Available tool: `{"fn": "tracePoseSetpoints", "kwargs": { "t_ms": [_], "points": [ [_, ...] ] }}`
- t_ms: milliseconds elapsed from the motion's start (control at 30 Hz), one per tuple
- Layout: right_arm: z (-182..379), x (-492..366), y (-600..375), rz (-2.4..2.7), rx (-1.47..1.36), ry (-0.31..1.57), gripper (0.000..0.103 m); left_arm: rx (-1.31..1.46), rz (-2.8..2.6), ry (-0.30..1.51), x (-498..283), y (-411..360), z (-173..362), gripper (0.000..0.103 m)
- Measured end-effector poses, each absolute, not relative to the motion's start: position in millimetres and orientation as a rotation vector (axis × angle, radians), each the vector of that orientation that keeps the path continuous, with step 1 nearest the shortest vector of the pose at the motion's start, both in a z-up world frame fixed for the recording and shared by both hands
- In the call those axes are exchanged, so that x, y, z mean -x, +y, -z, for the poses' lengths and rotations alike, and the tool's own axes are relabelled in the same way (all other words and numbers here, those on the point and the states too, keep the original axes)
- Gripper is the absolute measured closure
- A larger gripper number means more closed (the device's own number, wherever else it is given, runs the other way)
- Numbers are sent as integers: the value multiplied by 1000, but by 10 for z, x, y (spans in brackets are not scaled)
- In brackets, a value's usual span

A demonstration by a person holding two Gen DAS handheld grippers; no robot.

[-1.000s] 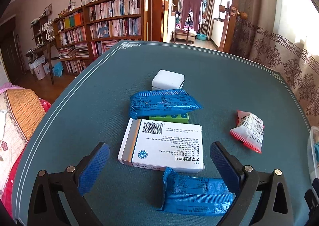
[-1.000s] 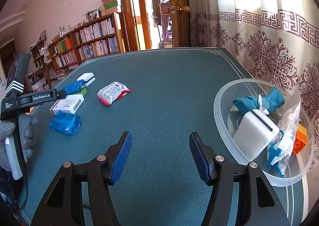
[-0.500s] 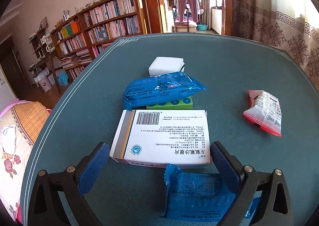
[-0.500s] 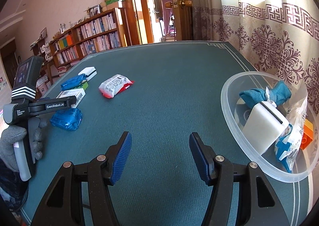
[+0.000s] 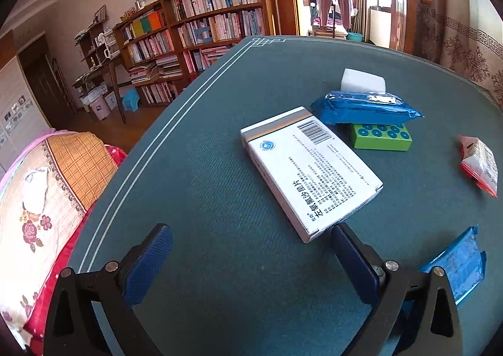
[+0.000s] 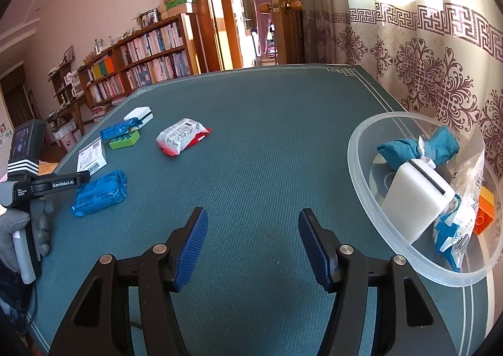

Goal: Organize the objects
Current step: 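Grasp the white medicine box with the left tool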

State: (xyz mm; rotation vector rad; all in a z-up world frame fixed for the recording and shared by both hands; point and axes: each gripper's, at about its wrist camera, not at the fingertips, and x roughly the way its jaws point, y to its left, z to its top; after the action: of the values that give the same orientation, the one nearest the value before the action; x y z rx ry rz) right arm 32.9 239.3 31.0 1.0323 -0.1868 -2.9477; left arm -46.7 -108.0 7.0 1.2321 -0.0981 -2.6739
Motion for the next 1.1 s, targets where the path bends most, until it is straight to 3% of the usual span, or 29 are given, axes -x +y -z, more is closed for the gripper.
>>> {"fn": "tracePoseSetpoints", "kwargs": {
  "t_ms": [300,500,1033,1100],
  "points": [
    [-268,-263,2322,2919,-1055,-210,42,-1204,2768,93,408,-1157,-276,0],
    [-281,-197,2238,2876,-1066,-214,42,-1214,2753,23,683,-979,-261,0],
    [-328,108,1757,2707,-1065,-192,41,-1219,2726,89,948,-972,-235,1],
    [-349,159,1655,2676,-1044,-179,41,-1244,2714,105,973,-1014,-183,9]
  ]
}}
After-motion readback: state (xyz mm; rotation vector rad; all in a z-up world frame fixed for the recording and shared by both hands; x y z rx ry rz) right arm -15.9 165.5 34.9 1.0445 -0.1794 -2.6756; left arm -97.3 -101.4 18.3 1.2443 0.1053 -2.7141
